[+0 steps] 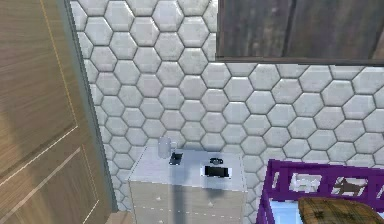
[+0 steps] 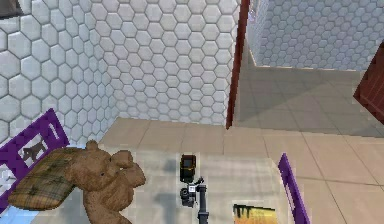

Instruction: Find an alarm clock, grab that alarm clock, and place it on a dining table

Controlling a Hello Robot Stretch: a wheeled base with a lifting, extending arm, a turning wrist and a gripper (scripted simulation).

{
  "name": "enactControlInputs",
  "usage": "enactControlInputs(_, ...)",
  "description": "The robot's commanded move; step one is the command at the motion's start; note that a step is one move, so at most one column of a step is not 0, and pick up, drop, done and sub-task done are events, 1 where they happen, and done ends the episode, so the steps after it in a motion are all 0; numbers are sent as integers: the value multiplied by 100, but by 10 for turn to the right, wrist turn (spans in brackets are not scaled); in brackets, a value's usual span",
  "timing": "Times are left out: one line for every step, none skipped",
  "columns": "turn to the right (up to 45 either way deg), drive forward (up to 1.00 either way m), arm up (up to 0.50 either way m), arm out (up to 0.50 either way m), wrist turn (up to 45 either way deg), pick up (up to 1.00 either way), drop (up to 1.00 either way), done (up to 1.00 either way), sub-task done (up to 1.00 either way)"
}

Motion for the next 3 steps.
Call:
enactControlInputs(0, 0, 0, 0, 0, 100, 0, 0, 0)
enactControlInputs(0, 0, 10, 0, 0, 0, 0, 0, 0)
enactControlInputs(0, 0, 50, 0, 0, 0, 0, 0, 0)
